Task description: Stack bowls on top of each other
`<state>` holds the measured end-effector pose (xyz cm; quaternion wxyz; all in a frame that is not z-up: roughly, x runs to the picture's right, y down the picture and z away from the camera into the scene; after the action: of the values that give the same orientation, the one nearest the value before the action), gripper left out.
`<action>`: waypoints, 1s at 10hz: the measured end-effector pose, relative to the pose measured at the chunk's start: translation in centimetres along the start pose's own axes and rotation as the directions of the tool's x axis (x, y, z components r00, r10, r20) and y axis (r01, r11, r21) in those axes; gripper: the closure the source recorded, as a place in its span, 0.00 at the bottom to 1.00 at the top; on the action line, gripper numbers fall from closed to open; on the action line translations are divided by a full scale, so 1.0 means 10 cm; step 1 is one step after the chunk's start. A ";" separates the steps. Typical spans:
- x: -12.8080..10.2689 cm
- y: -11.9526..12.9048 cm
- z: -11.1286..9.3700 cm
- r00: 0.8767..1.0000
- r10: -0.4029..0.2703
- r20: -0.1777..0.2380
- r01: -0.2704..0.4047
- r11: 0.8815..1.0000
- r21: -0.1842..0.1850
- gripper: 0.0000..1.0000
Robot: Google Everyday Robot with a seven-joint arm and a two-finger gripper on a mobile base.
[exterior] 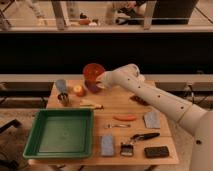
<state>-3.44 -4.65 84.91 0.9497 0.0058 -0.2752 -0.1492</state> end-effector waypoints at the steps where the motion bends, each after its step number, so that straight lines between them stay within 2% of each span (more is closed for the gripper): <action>1: 0.03 0.01 0.06 1.000 -0.004 -0.005 0.004 1.000 0.001 0.96; 7: -0.01 0.06 0.41 0.999 -0.035 -0.023 0.035 0.999 -0.011 0.96; 10: 0.03 0.10 0.53 0.997 -0.048 -0.056 0.047 0.999 -0.017 0.96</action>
<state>-5.67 -3.45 89.67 0.9533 0.0091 -0.2471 -0.1736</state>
